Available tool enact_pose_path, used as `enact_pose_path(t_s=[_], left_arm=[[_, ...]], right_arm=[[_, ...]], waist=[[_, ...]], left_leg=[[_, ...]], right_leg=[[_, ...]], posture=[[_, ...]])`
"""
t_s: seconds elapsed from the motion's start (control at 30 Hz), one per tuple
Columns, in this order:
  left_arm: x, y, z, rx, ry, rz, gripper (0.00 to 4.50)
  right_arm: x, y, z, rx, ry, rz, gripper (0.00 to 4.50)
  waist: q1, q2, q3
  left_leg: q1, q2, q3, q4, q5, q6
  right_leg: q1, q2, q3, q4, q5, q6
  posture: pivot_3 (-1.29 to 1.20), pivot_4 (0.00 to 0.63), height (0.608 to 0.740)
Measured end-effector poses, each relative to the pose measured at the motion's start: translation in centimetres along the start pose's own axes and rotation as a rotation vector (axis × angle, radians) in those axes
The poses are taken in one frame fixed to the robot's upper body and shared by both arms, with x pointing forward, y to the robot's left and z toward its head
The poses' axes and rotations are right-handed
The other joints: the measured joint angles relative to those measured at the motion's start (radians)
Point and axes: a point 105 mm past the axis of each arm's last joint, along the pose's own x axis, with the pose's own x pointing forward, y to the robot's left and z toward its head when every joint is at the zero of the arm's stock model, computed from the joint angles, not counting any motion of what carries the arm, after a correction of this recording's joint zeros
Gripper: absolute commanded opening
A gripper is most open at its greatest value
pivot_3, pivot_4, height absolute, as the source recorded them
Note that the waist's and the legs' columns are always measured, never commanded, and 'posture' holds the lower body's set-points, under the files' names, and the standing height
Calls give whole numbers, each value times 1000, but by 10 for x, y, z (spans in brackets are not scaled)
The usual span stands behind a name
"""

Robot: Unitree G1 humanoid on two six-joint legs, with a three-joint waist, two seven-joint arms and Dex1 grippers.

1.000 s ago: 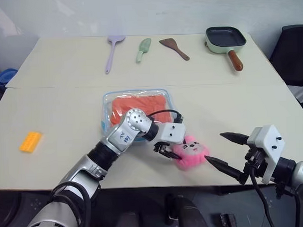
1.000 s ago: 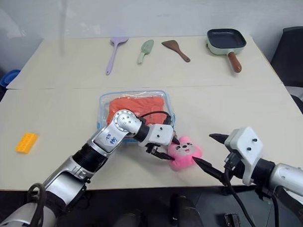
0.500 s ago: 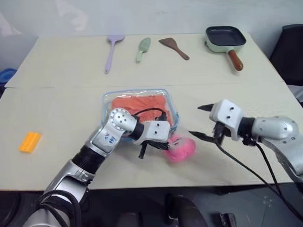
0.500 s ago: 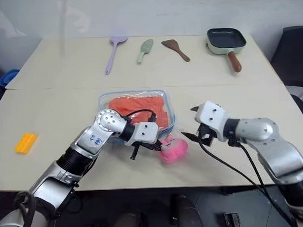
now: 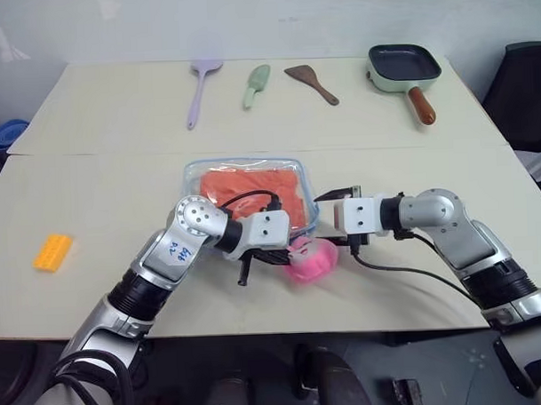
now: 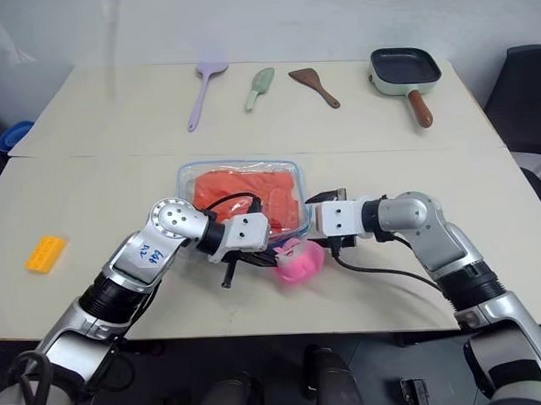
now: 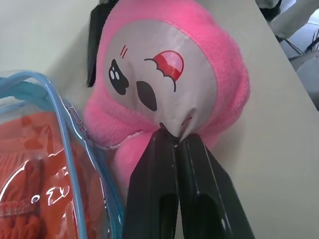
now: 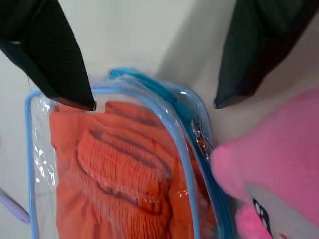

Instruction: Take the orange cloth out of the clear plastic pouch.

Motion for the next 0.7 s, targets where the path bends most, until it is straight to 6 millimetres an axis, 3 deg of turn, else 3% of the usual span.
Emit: enact_pose_path(t_s=[0.17, 0.27, 0.43, 0.7], left_arm=[[-1, -4, -2, -8, 8, 4, 0], [-2, -3, -3, -11, 9, 11, 0], [-1, -2, -2, -11, 5, 24, 0], [-16, -2, -16, -79, 11, 74, 0]], right_arm=[[8, -5, 2, -32, -17, 7, 1116], [12, -1, 2, -49, -16, 30, 1116], [14, 5, 5, -73, -36, 71, 14], [11, 5, 1, -100, -10, 75, 14]], waist=[[-4, 0, 0], [-2, 0, 0], [-3, 0, 0], [-7, 0, 0]], left_leg=[[0, 0, 0, 1, 0, 0], [-1, 0, 0, 1, 0, 0], [-1, 0, 0, 2, 0, 0], [-1, 0, -1, 2, 0, 0]], right_leg=[[0, 0, 0, 0, 0, 0], [0, 0, 0, 0, 0, 0], [0, 0, 0, 1, 0, 0], [0, 0, 0, 1, 0, 0]], posture=[[0, 150, 740], [0, 150, 740], [0, 150, 740], [0, 150, 740]])
